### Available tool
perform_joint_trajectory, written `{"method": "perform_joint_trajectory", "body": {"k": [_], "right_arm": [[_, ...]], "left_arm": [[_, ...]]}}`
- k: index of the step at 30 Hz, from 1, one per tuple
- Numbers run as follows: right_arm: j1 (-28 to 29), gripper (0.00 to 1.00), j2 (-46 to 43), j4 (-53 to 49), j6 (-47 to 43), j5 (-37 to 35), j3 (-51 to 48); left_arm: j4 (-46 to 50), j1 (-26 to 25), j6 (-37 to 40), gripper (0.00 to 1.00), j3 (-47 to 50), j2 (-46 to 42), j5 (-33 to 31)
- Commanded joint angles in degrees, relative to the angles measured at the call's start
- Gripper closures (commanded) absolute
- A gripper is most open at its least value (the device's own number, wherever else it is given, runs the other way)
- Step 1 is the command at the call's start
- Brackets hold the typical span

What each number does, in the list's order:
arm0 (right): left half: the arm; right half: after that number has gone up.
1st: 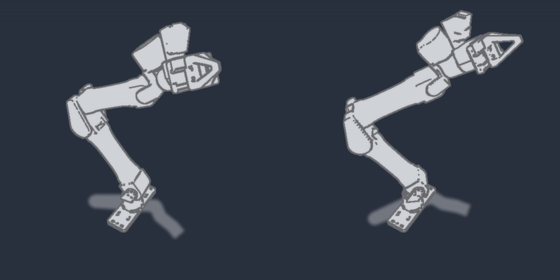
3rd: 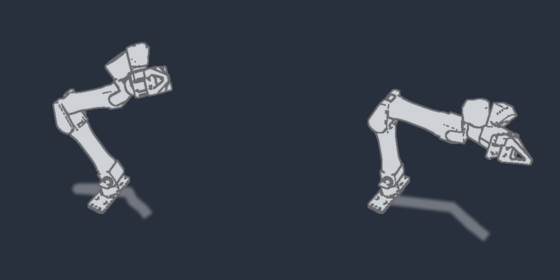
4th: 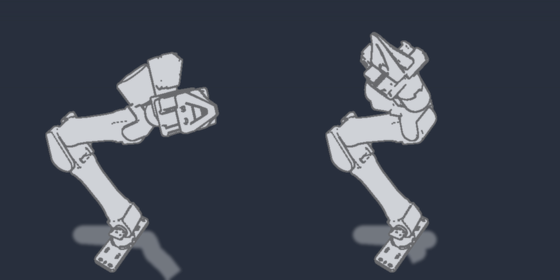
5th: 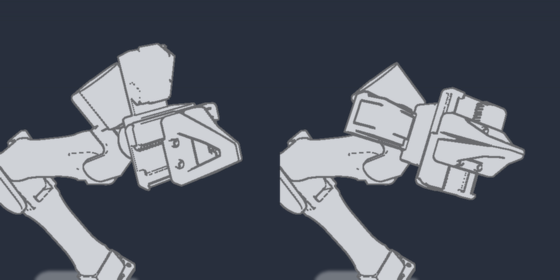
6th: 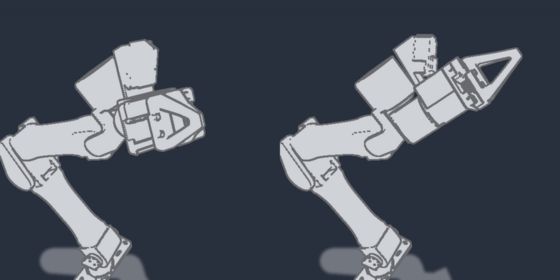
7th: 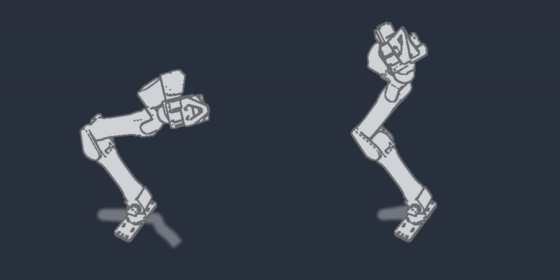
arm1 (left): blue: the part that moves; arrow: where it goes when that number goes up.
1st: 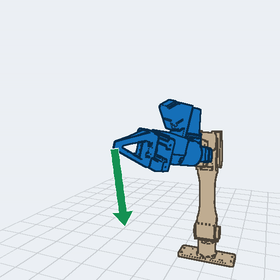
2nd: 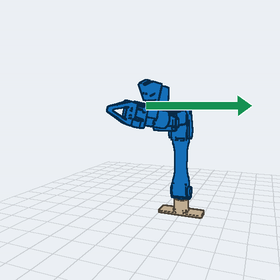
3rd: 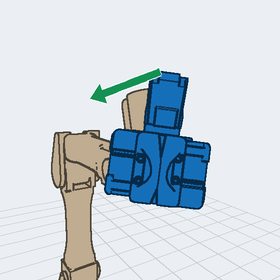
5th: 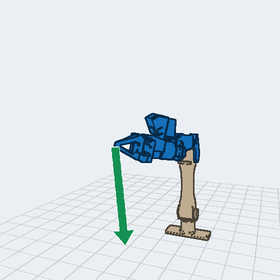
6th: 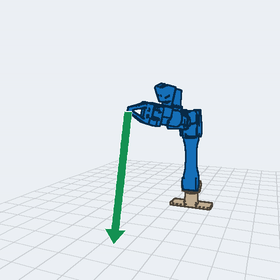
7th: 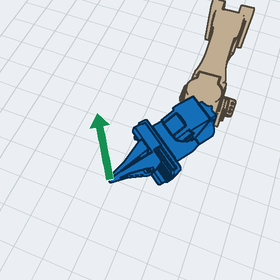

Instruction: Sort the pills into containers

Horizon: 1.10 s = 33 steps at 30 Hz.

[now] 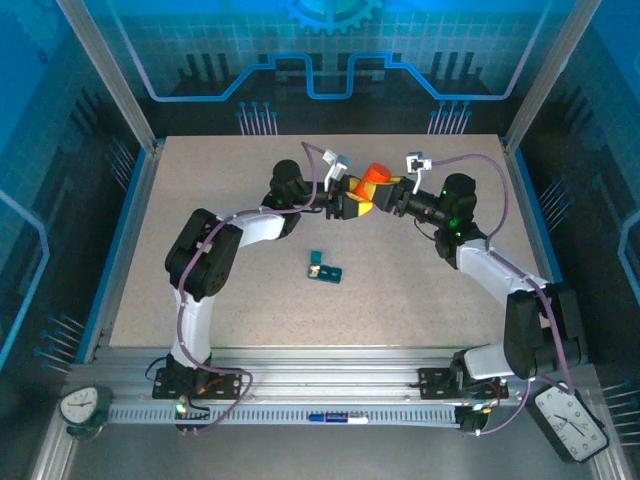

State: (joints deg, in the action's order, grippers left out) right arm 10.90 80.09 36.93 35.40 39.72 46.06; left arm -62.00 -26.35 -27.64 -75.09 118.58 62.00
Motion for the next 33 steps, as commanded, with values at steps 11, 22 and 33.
{"method": "perform_joint_trajectory", "body": {"k": [11, 22, 33], "right_arm": [[-5.8, 0.16, -10.1, -35.4, -13.8, 4.9, 7.6], [-9.5, 0.17, -6.2, -57.7, -22.7, 3.0, 25.5], [-9.1, 0.18, 1.9, -75.5, -36.6, 1.9, 39.2]], "left_arm": [[-5.5, 2.3, 3.8, 1.00, -0.8, -0.1, 0.6], [2.4, 2.4, 12.3, 1.00, 1.1, -2.4, 0.9], [16.1, 1.8, 23.9, 1.00, 1.5, -5.2, 1.6]]}}
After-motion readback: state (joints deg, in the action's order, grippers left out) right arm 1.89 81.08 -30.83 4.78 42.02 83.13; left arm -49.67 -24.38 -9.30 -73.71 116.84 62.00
